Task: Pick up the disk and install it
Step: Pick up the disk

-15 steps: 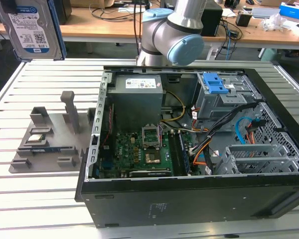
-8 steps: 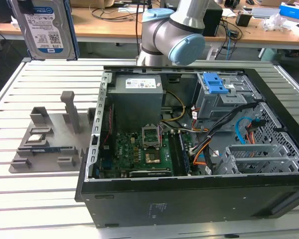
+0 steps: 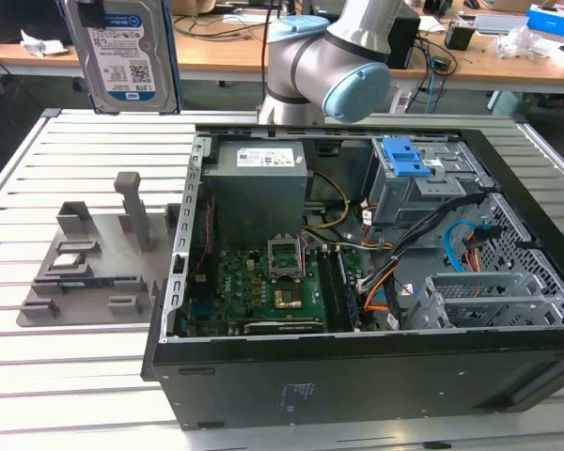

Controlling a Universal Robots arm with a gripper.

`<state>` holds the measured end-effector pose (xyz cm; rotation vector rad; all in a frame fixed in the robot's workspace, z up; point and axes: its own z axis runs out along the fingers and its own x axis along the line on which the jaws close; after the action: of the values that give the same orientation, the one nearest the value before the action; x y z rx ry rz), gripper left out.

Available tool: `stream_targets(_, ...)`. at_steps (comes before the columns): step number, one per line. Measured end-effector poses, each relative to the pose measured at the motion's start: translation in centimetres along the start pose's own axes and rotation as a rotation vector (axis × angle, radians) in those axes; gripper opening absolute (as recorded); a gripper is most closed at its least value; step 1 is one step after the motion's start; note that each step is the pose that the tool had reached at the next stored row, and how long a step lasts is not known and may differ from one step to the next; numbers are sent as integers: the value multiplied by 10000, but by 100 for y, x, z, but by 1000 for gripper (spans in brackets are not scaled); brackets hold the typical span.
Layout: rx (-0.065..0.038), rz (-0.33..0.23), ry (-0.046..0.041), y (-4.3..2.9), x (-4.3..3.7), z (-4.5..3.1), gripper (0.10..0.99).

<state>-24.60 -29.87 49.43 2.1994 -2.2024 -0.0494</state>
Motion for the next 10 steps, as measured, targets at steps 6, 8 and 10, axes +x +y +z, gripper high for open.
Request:
stream_targets(6, -6, -1, 0, -355, 0, -15, 365)
stream_targets(8, -9, -2, -1, -492, 0, -21, 365)
stream_targets(10, -11, 0, -1, -590, -1, -25, 365)
